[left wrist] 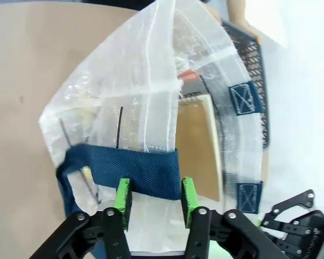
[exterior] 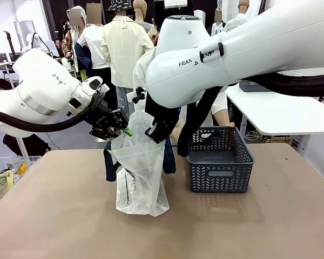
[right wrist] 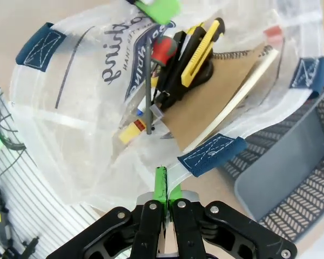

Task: Transfer purchased items from the store into the shopping bag.
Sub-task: Move the Reusable shopping bag to the right side of the table.

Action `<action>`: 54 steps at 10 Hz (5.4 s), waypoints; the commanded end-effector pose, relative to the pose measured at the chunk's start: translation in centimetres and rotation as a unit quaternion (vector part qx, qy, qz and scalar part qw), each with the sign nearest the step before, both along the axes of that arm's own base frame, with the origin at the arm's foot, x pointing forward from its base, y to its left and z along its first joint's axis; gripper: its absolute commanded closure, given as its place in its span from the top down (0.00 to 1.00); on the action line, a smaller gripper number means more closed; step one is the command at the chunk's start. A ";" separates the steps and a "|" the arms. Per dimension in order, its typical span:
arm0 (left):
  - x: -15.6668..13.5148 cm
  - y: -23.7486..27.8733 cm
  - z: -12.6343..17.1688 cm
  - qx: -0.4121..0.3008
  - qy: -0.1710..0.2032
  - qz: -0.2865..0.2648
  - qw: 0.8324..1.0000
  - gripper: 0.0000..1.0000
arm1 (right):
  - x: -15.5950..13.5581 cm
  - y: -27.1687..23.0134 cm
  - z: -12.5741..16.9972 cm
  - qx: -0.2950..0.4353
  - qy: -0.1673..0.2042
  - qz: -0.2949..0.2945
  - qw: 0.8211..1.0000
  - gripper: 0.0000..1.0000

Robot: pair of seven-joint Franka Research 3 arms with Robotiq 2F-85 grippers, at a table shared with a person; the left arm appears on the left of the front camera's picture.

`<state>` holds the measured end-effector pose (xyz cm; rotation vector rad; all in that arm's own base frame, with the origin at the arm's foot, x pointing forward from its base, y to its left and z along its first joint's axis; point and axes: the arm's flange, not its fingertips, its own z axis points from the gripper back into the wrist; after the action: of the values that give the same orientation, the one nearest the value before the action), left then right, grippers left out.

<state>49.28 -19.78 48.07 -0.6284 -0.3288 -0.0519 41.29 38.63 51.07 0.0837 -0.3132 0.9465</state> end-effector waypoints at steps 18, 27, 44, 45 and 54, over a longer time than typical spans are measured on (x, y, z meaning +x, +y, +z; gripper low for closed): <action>0.9 -0.5 -2.6 -0.066 0.007 -0.058 0.996 0.70 | 0.7 10.0 -1.3 0.009 0.027 0.180 0.983 0.00; 1.0 -1.3 -2.8 -0.030 0.009 -0.028 0.999 0.00 | 0.4 8.8 -1.1 0.020 0.023 0.154 0.988 0.00; 1.3 -0.4 -2.8 -0.030 0.016 -0.033 0.999 0.00 | -2.2 -12.9 6.7 0.110 -0.057 -0.189 0.974 1.00; 1.2 -0.3 -2.7 -0.023 0.013 -0.034 0.999 0.00 | -1.5 -15.7 7.1 0.075 -0.056 -0.246 0.965 1.00; 1.5 -1.8 -2.1 0.021 -0.012 -0.055 0.998 0.00 | -0.4 -43.1 0.3 0.019 -0.025 -0.520 0.854 1.00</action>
<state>50.42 -21.09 46.24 -0.6425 -0.3255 -0.1832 41.44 -4.34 52.87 -0.1937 -0.3063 -0.1152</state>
